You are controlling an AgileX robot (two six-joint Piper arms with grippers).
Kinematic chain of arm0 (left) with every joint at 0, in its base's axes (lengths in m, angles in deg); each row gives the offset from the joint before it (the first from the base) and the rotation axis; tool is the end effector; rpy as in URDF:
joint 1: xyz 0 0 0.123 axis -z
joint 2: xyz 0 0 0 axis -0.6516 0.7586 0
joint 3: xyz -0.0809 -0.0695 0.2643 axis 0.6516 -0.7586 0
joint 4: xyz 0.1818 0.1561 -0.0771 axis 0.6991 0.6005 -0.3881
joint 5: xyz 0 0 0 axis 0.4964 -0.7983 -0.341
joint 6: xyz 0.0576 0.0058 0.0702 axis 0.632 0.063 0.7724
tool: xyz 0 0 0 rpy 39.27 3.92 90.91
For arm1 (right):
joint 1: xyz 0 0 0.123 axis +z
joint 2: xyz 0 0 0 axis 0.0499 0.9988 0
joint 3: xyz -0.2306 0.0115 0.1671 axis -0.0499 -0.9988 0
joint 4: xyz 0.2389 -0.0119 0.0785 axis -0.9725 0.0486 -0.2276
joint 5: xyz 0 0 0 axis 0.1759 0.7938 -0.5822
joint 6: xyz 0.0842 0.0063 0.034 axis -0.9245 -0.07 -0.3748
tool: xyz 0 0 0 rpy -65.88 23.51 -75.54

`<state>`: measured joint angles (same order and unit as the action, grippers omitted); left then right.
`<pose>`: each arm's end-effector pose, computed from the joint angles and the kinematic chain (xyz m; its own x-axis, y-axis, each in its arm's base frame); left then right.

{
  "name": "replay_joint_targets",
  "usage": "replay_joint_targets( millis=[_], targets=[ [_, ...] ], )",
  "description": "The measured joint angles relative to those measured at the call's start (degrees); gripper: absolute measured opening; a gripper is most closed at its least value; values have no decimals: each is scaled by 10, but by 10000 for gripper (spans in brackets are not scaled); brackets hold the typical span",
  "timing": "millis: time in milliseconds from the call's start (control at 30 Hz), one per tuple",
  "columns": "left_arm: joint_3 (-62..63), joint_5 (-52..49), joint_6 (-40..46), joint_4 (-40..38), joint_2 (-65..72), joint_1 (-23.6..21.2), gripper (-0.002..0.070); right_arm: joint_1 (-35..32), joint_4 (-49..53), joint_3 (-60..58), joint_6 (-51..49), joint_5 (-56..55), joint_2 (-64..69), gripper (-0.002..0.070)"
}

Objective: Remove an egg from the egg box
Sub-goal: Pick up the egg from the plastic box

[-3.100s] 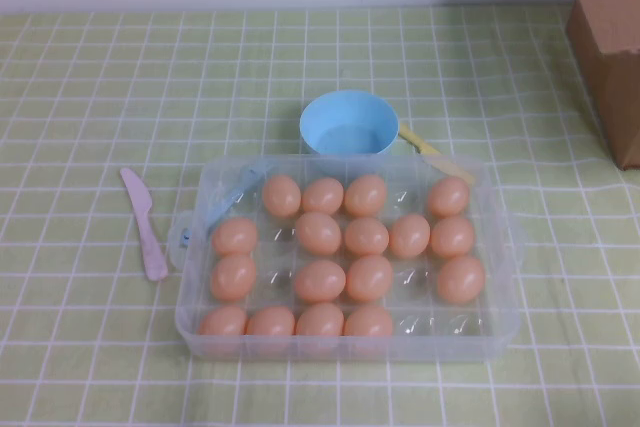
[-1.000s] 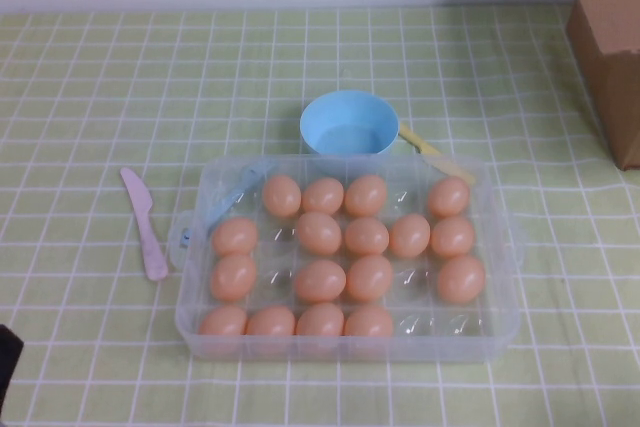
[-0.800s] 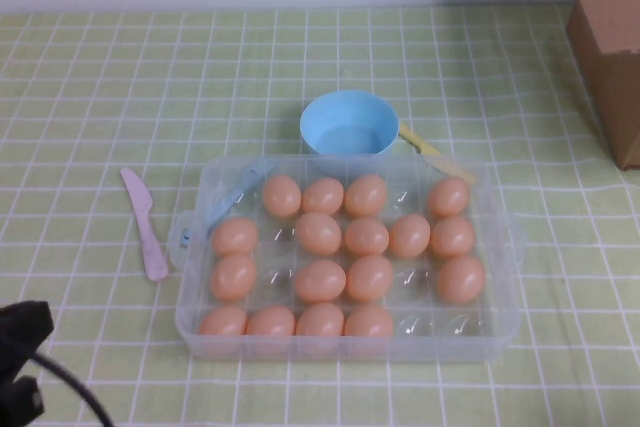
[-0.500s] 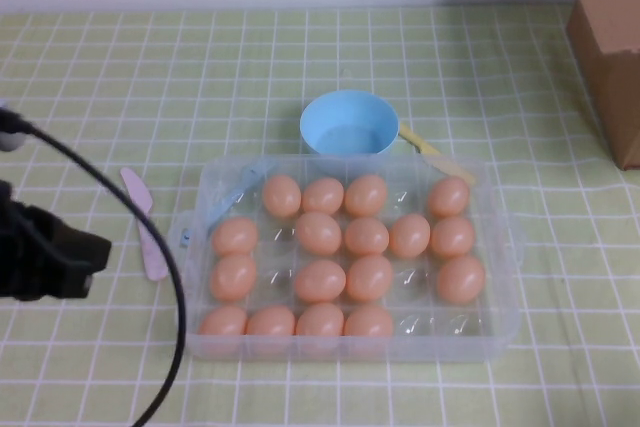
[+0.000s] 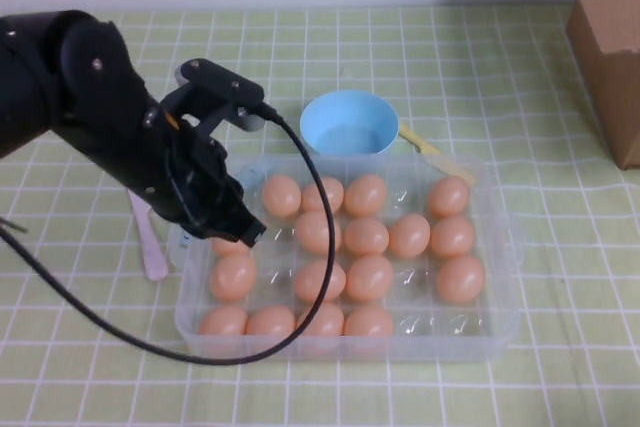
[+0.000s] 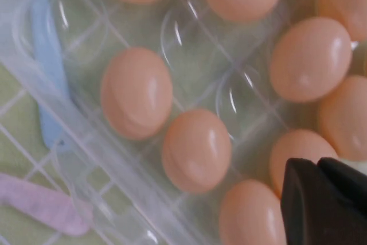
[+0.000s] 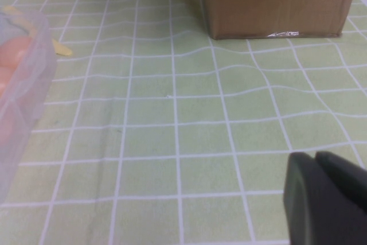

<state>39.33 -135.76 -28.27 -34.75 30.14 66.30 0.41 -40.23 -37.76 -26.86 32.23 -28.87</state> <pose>0.2821 -0.1544 0.2838 -0.6791 0.6211 -0.3912 0.6954 0.7151 -0.0717 0.0527 -0.0002 0.1721 -0.2851 0.0911 -0.9542 0.0443 0.9957 0.0818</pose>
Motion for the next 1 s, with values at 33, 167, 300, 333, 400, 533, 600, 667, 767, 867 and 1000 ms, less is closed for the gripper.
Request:
replay_joint_targets(
  millis=[33, 167, 300, 333, 400, 533, 600, 667, 767, 867, 1000],
  targets=[
    [11, 8, -4, 0, 14, 0, -4, 0, 0, 0, 0, 0, 0, -17],
    [43, 33, -22, 1, 65, 0, -4, 0, 0, 0, 0, 0, 0, -17],
    [73, 52, -38, 1, 108, 0, 63, 0, 0, 0, 0, 0, 0, -17],
    [80, 59, -44, 1, 117, 0, 109, 0, 0, 0, 0, 0, 0, -17],
    [94, 71, -56, 1, 130, 0, 221, 0, 0, 0, 0, 0, 0, -17],
    [110, 112, -95, 1, 151, 0, 481, 0, 0, 0, 0, 0, 0, -17],
    [112, 134, -108, 1, 159, 0, 532, 0, 0, 0, 0, 0, 0, -17],
    [114, 154, -120, 1, 170, 0, 554, 0, 0, 0, 0, 0, 0, -17],
    [114, 174, -130, 1, 191, 0, 568, 0, 0, 0, 0, 0, 0, -17],
    [114, 187, -135, 1, 211, 0, 572, 0, 0, 0, 0, 0, 0, -17],
    [114, 194, -144, 1, 227, 0, 573, 0, 0, 0, 0, 0, 0, -17]
  ],
)
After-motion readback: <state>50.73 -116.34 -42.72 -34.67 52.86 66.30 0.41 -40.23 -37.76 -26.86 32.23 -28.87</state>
